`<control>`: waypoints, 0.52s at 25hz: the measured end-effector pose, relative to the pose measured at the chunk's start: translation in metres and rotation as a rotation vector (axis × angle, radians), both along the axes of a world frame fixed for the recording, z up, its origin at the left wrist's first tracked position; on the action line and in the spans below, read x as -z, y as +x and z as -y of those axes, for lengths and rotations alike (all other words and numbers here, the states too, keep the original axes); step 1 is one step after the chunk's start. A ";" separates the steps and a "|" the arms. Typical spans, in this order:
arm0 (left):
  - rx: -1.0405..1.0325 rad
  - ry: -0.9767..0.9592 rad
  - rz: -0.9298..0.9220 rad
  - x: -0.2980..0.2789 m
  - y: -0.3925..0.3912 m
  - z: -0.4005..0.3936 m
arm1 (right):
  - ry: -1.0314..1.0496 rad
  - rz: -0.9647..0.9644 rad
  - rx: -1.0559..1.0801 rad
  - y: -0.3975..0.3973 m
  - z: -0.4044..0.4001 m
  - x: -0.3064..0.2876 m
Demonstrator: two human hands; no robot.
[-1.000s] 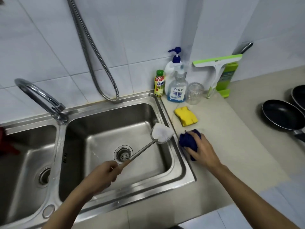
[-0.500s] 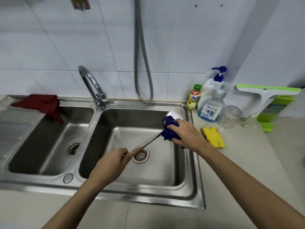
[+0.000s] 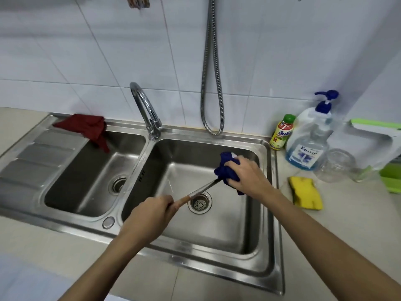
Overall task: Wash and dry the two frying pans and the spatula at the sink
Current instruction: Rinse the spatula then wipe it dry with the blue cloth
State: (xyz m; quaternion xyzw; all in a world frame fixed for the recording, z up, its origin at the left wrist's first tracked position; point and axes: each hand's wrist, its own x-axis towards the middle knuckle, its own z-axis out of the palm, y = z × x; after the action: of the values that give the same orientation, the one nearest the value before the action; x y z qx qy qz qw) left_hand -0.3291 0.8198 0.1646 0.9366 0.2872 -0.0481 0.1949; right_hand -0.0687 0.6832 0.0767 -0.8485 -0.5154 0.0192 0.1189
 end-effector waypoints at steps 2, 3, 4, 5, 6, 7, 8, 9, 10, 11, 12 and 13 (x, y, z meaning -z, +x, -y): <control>0.025 0.021 -0.012 0.000 0.002 0.001 | 0.076 -0.040 0.223 0.016 -0.001 -0.005; 0.034 0.027 -0.018 -0.001 0.004 0.003 | 0.086 -0.077 0.243 0.018 -0.003 -0.007; 0.034 0.030 -0.023 -0.001 0.007 0.003 | 0.072 -0.088 0.174 0.014 -0.006 -0.008; 0.025 0.030 -0.034 -0.003 0.011 0.003 | 0.041 -0.087 0.070 0.006 -0.008 -0.007; 0.018 0.038 -0.049 -0.003 0.014 0.003 | 0.028 -0.076 -0.020 -0.003 -0.008 -0.002; 0.018 0.048 -0.061 -0.003 0.018 0.003 | 0.032 -0.068 -0.035 -0.005 -0.006 0.003; 0.018 0.052 -0.067 -0.002 0.020 0.004 | 0.032 -0.072 0.042 0.001 -0.003 0.005; 0.016 0.050 -0.070 -0.001 0.020 0.005 | 0.039 -0.086 0.167 0.010 0.001 0.005; 0.011 0.046 -0.075 0.001 0.020 0.006 | 0.050 -0.096 0.277 0.018 0.006 0.003; 0.000 0.040 -0.080 0.002 0.020 0.007 | 0.052 -0.114 0.308 0.023 0.010 0.003; -0.010 0.033 -0.082 0.004 0.022 0.007 | 0.040 -0.125 0.258 0.021 0.012 0.004; -0.022 0.024 -0.082 0.006 0.025 0.007 | 0.028 -0.139 0.159 0.012 0.012 0.007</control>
State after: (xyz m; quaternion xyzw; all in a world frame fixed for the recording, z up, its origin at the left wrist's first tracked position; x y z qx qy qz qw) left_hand -0.3036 0.8131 0.1586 0.9329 0.3059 -0.0809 0.1722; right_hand -0.0567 0.6710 0.0700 -0.8816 -0.4370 0.0612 0.1676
